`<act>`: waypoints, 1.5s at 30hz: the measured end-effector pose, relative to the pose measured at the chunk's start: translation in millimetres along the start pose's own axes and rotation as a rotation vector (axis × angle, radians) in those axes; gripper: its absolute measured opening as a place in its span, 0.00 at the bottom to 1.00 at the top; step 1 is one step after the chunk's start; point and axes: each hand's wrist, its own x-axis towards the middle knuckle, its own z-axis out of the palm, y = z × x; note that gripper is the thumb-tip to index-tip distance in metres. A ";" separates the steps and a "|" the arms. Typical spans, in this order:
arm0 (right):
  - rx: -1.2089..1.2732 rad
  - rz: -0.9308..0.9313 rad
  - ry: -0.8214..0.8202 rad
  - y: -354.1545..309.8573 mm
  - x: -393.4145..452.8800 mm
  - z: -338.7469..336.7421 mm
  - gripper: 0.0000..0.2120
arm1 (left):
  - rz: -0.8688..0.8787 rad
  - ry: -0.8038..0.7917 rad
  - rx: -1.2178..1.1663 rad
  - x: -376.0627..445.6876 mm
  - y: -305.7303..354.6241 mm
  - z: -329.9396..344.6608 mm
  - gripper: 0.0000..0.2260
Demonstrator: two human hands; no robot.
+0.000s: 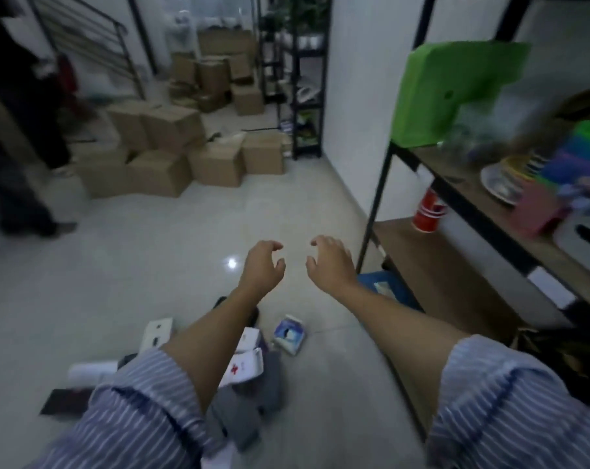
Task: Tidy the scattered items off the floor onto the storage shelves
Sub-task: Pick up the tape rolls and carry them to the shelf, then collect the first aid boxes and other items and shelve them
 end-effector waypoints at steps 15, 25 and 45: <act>0.045 -0.048 -0.343 -169.8 -50.7 206.1 0.18 | -0.487 -0.076 0.167 -155.8 -245.0 -129.3 0.22; 0.009 0.025 -0.466 -180.3 -67.9 290.0 0.16 | -0.682 -0.047 -0.028 -183.9 -302.0 -79.8 0.23; 0.058 -0.017 -0.647 -22.5 -79.2 711.9 0.19 | -0.742 -0.156 0.038 -217.4 -622.9 199.9 0.21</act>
